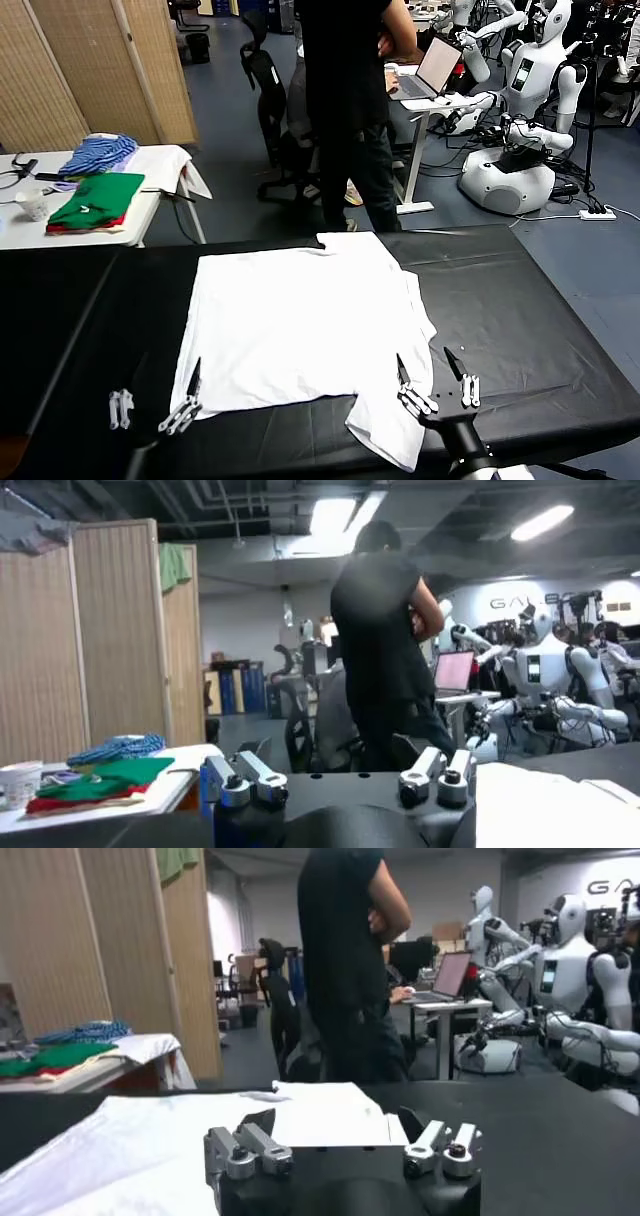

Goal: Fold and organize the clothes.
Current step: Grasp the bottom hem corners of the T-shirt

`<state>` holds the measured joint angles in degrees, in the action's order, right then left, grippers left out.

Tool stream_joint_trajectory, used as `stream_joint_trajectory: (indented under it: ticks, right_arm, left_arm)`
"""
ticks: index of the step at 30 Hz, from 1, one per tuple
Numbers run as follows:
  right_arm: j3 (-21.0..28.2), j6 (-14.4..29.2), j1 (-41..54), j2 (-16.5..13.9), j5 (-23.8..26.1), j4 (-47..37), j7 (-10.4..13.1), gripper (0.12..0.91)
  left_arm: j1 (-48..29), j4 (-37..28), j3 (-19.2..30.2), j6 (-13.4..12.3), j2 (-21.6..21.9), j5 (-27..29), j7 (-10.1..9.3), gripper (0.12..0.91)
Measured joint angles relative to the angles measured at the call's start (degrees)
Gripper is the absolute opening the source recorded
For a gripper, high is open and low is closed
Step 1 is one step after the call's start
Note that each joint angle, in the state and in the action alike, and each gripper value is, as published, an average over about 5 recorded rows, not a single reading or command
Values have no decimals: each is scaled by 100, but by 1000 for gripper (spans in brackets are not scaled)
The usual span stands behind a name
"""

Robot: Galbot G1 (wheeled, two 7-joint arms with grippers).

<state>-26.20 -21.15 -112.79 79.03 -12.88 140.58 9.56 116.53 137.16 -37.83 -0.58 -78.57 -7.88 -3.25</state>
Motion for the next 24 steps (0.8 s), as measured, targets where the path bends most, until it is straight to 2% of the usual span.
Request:
stream_joint_trajectory:
  ticks: [2,4,6,10,14,18,24]
  right_arm:
    - [30,-102,-63,-6,-14,19,53,907]
    - [94,-279,-164,-11,-32,43,150,907]
    - [168,-385,-212,6,-1,21,215,907]
    - [296,-503,-227,53,54,-79,294,907]
    - [372,-622,-228,71,41,-137,363,907]
    - [433,-762,-240,84,34,-147,408,907]
    - [519,-891,-202,114,10,-185,477,907]
  left_arm:
    - [-49,37,-25,360,8,-57,12,907]
    - [-142,88,-69,1023,28,-183,39,907]
    - [-229,96,-98,1546,48,-322,42,907]
    - [-398,10,-140,2237,83,-539,17,907]
    - [-524,-169,-165,2603,104,-601,-35,907]
    - [-550,-268,-164,2811,125,-570,-40,907]
    - [-592,-427,-169,3097,149,-625,-173,907]
